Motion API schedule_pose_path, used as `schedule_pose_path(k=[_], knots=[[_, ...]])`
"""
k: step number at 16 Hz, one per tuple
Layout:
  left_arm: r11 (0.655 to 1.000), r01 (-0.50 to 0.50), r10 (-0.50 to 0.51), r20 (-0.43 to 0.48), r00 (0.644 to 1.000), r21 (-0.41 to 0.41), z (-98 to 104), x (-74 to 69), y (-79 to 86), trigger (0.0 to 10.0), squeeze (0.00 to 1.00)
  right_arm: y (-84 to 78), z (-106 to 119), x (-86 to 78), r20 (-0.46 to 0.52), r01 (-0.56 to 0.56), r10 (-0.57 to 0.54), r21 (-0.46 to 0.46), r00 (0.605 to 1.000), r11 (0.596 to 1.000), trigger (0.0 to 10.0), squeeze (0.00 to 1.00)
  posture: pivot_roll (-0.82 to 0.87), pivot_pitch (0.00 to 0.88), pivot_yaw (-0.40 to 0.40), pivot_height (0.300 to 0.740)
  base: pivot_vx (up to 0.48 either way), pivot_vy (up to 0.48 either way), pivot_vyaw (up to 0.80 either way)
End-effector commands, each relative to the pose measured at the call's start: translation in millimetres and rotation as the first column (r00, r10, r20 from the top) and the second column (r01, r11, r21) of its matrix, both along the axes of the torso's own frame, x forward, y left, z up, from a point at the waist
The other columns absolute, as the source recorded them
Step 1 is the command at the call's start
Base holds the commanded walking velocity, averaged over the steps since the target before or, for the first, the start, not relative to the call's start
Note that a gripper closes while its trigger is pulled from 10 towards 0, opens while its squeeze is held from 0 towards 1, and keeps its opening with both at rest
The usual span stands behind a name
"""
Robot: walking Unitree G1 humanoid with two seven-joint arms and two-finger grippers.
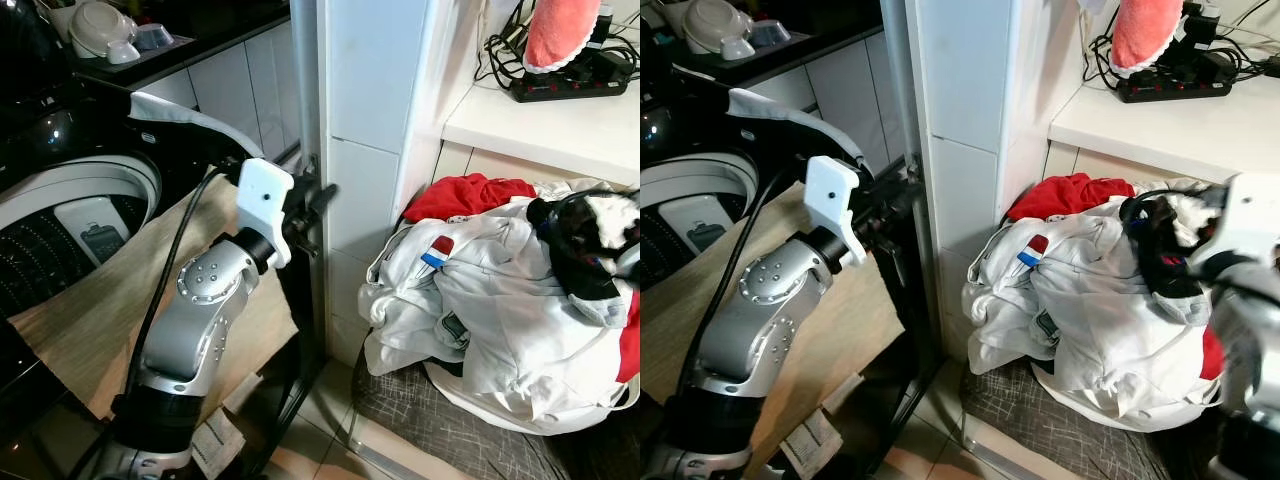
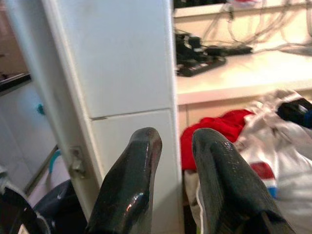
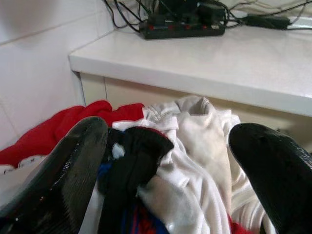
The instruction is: Clothes washing
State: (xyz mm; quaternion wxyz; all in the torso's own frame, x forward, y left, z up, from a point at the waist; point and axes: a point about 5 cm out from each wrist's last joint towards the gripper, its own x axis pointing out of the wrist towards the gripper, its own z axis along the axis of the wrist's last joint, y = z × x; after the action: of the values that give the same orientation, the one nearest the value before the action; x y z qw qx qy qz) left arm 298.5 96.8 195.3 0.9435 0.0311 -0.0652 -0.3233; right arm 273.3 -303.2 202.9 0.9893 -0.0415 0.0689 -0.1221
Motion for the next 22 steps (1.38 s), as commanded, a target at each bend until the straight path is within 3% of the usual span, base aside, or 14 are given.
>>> schedule_pose_path(k=[1,2,3,6,7,9,11,22], knots=[[1.0,0.023,-0.023,-0.001,1.0,0.011,1.5,-2.1,0.4,10.0,0.0,-2.0,1.8,2.8,0.013,-0.026,0.026,0.02,1.0,0.999,10.0,1.0,-0.06,0.0,0.066,0.74,0.0,0.0,0.0],[1.0,0.024,-0.024,-0.006,1.0,0.01,0.5,-2.5,1.3,10.0,0.0,-3.0,-2.3,8.4,-0.004,-0.075,0.075,0.035,0.997,0.997,10.0,1.0,-0.06,0.0,0.072,0.74,0.0,0.0,0.0],[1.0,0.024,-0.024,-0.009,1.0,0.012,-0.2,-2.0,1.5,10.0,0.0,-5.2,-11.1,15.9,-0.029,-0.114,0.115,0.055,0.993,0.992,10.0,0.0,-0.06,0.0,0.075,0.74,0.0,0.0,0.0],[0.999,0.037,-0.037,-0.008,0.999,0.014,2.3,-1.9,1.5,10.0,0.0,-5.4,-31.2,28.0,-0.118,-0.175,0.184,0.082,0.976,0.981,10.0,0.0,-0.04,0.0,0.062,0.74,0.0,0.0,0.0],[0.999,0.02,-0.02,-0.011,1.0,0.029,1.1,-2.0,4.3,10.0,0.0,-6.0,-41.4,29.2,-0.185,-0.182,0.187,0.043,0.965,0.982,10.0,0.0,-0.04,0.0,0.054,0.74,0.0,0.0,0.0],[0.999,0.023,-0.023,-0.022,0.999,0.022,0.1,-3.7,5.9,10.0,0.0,-5.1,-43.2,31.5,-0.185,-0.203,0.207,0.039,0.961,0.978,10.0,0.0,-0.03,0.0,0.052,0.74,0.0,0.0,0.0],[0.999,0.027,-0.026,-0.023,0.999,0.021,0.2,-4.1,6.4,10.0,0.0,-4.3,-42.5,33.2,-0.179,-0.212,0.216,0.045,0.96,0.976,0.0,0.0,-0.03,0.0,0.053,0.74,0.0,0.0,0.0],[0.999,0.023,-0.023,-0.029,0.999,0.031,-1.0,-2.8,5.2,10.0,0.0,-12.9,-56.7,32.5,-0.235,-0.17,0.178,0.054,0.956,0.984,0.0,0.0,-0.04,0.0,0.058,0.74,0.0,0.0,0.0]])
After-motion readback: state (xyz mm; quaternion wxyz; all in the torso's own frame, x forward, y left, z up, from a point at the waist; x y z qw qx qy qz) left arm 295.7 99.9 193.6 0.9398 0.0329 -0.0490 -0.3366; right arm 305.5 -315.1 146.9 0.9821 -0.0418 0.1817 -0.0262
